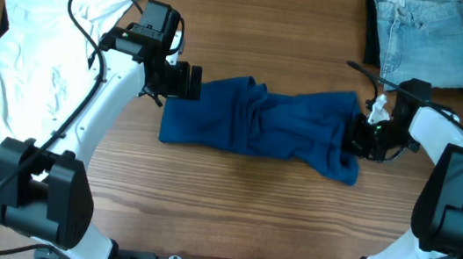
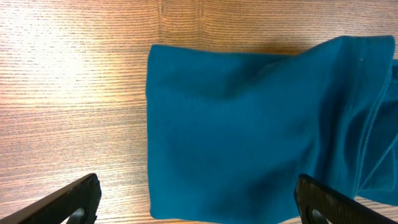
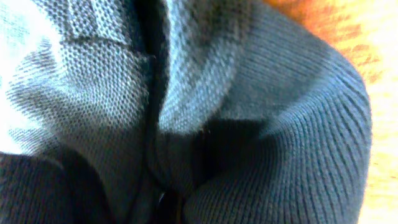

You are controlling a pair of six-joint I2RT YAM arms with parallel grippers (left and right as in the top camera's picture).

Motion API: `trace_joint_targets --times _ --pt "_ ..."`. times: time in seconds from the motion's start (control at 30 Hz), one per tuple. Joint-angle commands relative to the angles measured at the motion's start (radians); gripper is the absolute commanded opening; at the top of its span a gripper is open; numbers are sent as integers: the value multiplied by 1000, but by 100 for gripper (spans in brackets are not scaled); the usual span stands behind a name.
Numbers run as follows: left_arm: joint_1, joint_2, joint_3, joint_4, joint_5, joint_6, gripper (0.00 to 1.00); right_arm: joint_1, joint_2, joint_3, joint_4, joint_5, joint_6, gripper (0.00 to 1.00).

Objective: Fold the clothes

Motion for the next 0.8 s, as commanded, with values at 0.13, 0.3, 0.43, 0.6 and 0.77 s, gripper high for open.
trace_joint_targets --times 0.13,0.3,0.43,0.6,0.77 --pt "9 -7 8 -1 -6 16 100 -121 -176 120 -18 -27 -34 4" --pt "8 -7 8 0 -6 16 100 -133 -278 279 -109 -46 -90 4" --pt "10 -7 8 0 -18 16 100 -19 -286 366 -159 -80 -108 4" --pt "60 -7 8 1 -21 16 100 231 -284 369 -94 -55 -48 4" --pt "182 -7 8 5 -21 16 100 457 -232 365 -70 57 -4 4"
